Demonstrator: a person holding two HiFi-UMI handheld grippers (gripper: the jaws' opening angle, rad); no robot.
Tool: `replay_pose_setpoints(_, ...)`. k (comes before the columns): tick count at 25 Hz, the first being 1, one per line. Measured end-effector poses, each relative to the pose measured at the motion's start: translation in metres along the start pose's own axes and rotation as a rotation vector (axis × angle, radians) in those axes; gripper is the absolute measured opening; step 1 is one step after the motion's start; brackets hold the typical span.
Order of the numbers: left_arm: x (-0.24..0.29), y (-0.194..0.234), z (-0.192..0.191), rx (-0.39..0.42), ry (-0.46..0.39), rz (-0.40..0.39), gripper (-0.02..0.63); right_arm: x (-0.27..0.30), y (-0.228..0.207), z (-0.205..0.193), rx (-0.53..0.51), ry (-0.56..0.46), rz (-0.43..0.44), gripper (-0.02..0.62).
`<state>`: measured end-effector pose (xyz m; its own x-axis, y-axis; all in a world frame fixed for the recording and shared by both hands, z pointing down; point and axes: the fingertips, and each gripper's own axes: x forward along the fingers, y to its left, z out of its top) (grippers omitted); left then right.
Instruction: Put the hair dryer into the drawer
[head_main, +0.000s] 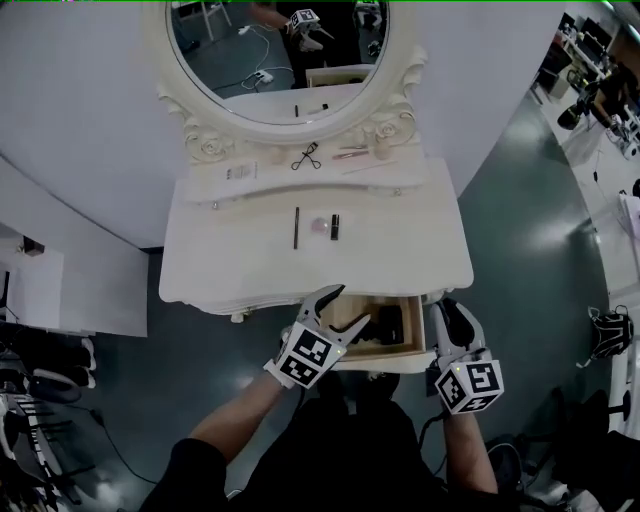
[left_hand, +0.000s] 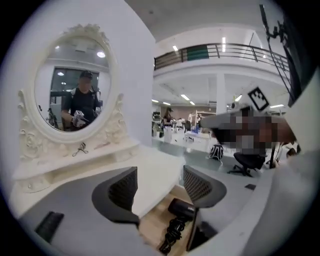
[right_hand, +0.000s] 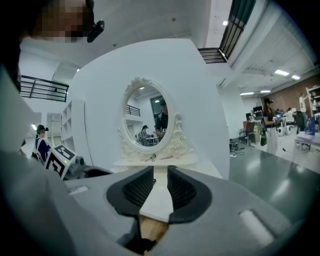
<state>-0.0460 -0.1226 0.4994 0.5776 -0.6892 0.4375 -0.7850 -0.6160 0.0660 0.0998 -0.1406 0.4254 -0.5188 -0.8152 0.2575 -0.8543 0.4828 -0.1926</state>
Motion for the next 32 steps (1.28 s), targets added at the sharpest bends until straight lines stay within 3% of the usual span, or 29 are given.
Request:
replay_pose_setpoints(5,-0.051,0.03,0.071,-0.086,-0.209,0.117,0.248,0.016,0.031,0.022,-0.054,-0.039,0.045,0.083)
replay_pose_setpoints(9,-0.096,0.055,0.131,-0.169,-0.443,0.189,0.096,0.022,0.052,0.054,-0.081,-0.119,0.11,0.078)
replay_pose_setpoints(12,-0.117,0.058,0.159,-0.158,-0.53,0.228,0.043,0.016,0.057,0.082,-0.095,-0.19,0.133,0.078)
replay_pose_setpoints(16,-0.129,0.06,0.181,-0.114,-0.555,0.325,0.04,0.008,0.056,0.114,-0.144,-0.254,0.131,0.078)
replay_pose_setpoints(24,-0.135,0.056,0.206,-0.081,-0.599,0.426,0.04,-0.008,0.036,0.148,-0.218,-0.331,0.132,0.077)
replay_pose_setpoints(32,-0.125,0.044,0.206,-0.017,-0.574,0.465,0.04,-0.011,0.018,0.159,-0.234,-0.344,0.144,0.074)
